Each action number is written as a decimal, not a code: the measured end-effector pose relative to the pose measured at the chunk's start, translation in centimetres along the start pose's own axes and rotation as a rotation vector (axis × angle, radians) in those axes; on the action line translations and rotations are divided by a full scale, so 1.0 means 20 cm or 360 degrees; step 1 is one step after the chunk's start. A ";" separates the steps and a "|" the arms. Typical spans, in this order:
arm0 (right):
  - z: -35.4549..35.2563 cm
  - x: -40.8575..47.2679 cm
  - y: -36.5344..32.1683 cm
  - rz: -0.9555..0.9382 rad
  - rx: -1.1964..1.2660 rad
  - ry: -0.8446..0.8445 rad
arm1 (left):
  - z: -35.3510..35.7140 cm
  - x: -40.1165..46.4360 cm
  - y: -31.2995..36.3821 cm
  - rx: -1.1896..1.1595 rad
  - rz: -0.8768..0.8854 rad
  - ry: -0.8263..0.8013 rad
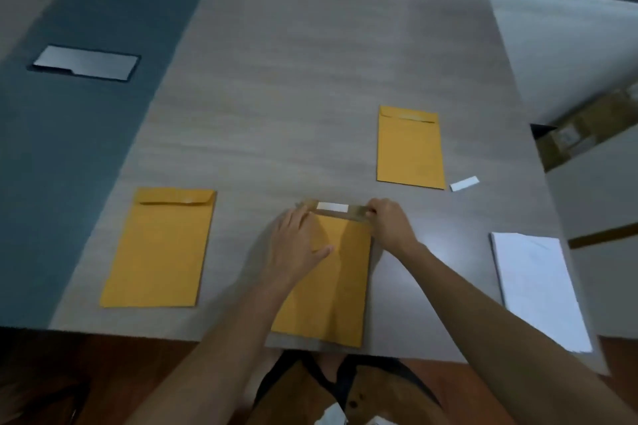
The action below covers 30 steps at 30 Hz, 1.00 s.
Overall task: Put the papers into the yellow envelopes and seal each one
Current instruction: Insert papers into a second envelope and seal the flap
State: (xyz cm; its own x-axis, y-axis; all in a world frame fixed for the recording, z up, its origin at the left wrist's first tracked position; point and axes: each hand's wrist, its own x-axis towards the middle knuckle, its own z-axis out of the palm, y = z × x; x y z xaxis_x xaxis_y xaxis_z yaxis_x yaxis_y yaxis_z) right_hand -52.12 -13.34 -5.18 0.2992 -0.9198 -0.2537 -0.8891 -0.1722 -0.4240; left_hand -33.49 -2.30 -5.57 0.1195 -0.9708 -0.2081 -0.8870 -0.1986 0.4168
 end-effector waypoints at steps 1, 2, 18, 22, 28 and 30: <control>-0.02 -0.04 0.07 0.0044 0.0006 0.0027 | 0.03 0.00 0.05 0.0020 0.0042 -0.0016; -0.03 -0.07 0.13 0.0085 0.0014 0.0054 | 0.06 0.01 0.11 0.0056 0.0090 -0.0017; -0.07 -0.34 0.38 0.0194 -0.0049 0.0250 | 0.18 0.07 0.39 0.0486 0.0206 -0.0142; -0.08 -0.36 0.37 0.0209 -0.0014 0.0240 | 0.18 0.08 0.41 0.0455 0.0220 -0.0062; -0.16 -0.38 0.41 0.0179 0.0131 0.0329 | 0.19 0.06 0.50 0.0372 0.0177 0.0090; -0.21 -0.40 0.45 0.0184 0.0177 0.0351 | 0.20 0.04 0.57 0.0353 0.0193 0.0135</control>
State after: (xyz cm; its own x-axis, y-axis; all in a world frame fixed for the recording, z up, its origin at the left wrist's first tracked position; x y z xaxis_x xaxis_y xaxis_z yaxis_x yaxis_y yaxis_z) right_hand -63.94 -8.99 -3.40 0.1040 -0.9878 -0.1156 -0.8660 -0.0328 -0.4990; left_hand -45.21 -4.86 -4.57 0.0351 -0.9954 -0.0895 -0.9720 -0.0548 0.2283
